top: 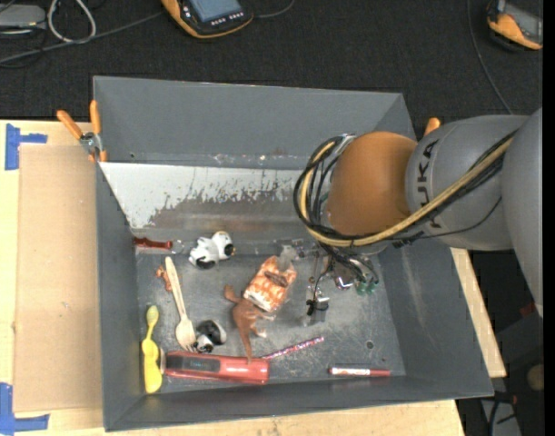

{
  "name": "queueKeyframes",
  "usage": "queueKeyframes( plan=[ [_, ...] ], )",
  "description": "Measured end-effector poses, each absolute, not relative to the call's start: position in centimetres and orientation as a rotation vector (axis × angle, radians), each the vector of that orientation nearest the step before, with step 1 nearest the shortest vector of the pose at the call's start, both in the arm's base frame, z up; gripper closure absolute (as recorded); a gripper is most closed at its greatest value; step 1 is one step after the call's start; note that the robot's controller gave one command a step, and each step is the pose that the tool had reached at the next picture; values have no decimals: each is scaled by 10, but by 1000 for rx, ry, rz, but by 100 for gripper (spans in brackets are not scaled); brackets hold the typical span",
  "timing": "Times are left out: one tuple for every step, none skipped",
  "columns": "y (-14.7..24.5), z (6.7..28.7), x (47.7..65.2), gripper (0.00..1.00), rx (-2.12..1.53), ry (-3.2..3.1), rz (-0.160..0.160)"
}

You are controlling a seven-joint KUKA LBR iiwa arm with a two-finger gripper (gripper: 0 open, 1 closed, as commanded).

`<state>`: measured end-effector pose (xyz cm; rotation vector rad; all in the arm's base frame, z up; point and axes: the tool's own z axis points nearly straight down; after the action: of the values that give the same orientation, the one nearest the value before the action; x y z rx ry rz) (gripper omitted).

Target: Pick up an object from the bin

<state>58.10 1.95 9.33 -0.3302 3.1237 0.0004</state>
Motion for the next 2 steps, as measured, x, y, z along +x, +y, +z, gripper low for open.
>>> queueKeyframes(
  plan=[
    [23,82,584,0,61,3143,-2],
    [34,76,599,0,-154,3136,-1]
  ],
)
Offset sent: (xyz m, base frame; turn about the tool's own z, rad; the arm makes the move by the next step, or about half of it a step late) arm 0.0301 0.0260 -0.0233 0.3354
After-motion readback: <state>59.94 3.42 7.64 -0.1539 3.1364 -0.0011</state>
